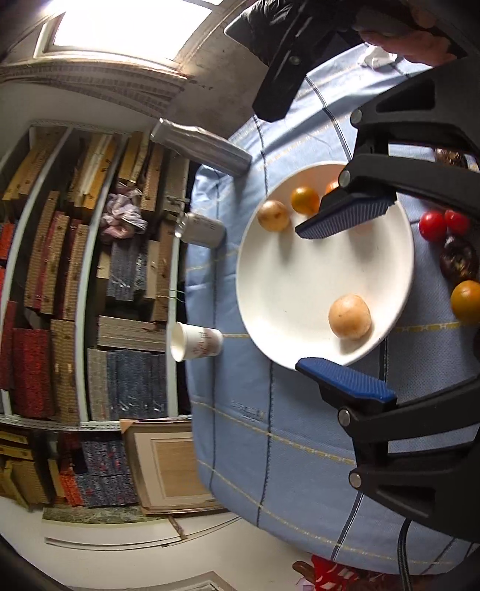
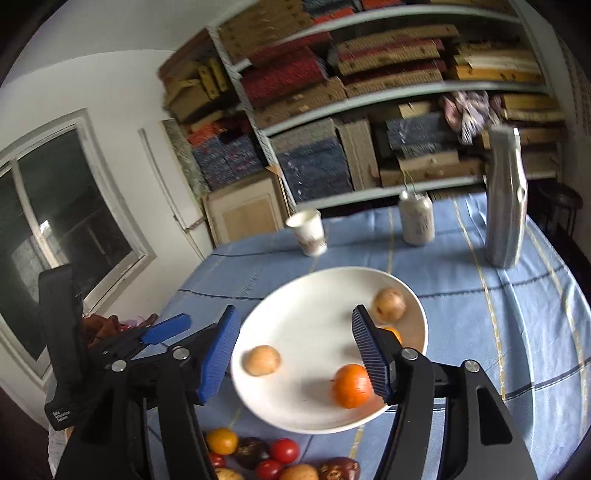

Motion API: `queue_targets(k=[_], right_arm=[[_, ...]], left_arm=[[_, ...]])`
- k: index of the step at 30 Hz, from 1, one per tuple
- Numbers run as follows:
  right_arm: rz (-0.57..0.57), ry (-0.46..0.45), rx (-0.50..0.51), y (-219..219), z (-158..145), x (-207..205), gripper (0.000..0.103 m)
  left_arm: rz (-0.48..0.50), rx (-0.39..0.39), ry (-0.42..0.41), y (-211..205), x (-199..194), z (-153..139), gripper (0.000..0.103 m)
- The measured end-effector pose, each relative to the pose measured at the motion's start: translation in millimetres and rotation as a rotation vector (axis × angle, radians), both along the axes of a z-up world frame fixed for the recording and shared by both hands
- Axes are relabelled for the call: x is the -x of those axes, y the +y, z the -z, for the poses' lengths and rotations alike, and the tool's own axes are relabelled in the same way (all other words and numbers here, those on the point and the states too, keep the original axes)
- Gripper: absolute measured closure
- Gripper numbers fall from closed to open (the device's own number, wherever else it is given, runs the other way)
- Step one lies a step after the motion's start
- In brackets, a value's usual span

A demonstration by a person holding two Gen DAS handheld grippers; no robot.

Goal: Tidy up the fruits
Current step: 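Carry both fruits onto the white plate and open both tools, then grasp a dark brown fruit with the left tool while the right tool grasps a small tan fruit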

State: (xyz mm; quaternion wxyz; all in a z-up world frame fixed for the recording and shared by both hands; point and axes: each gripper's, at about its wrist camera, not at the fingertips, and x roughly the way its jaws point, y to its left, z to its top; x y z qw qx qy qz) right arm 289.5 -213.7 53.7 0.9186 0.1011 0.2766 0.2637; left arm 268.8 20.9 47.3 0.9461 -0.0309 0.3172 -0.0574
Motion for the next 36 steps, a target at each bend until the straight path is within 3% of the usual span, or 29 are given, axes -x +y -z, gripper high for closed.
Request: queue_targets(k=[4,7,8,12,19,27,36], right_arm=[[-0.033,-0.042,0.010,5.0,-13.6,33.4,0.030],[-0.037,-0.059,0.022,4.7,-14.8,55.9,0.021],[-0.032,-0.063,0.019,3.0,-13.5,62.7,0.016],[-0.007,-0.067,0.023,-6.0,2.5,86.5,0.014],[0.088,0.000,0.044,-45.1,49.7,105.9,0.010],[0.123,0.030,-0.016,-64.9,58.3,109.4,0.005],[0.110,0.038,0.002,-59.6,59.9,106.4,0.005]], left_arm=[[-0.013,-0.019,-0.057,-1.3,30.8,-14.2,0.029],[-0.040,-0.009,-0.074,7.1,58.2,-12.1,0.016],[-0.043,-0.006,-0.068,10.1,62.9,-10.3,0.015],[-0.082,0.037,0.008,34.4,88.4,20.8,0.015],[-0.172,0.004,0.111,60.3,118.6,69.3,0.013],[-0.170,-0.061,0.170,56.2,118.4,91.3,0.013],[-0.159,-0.114,0.241,47.3,102.2,110.4,0.013]])
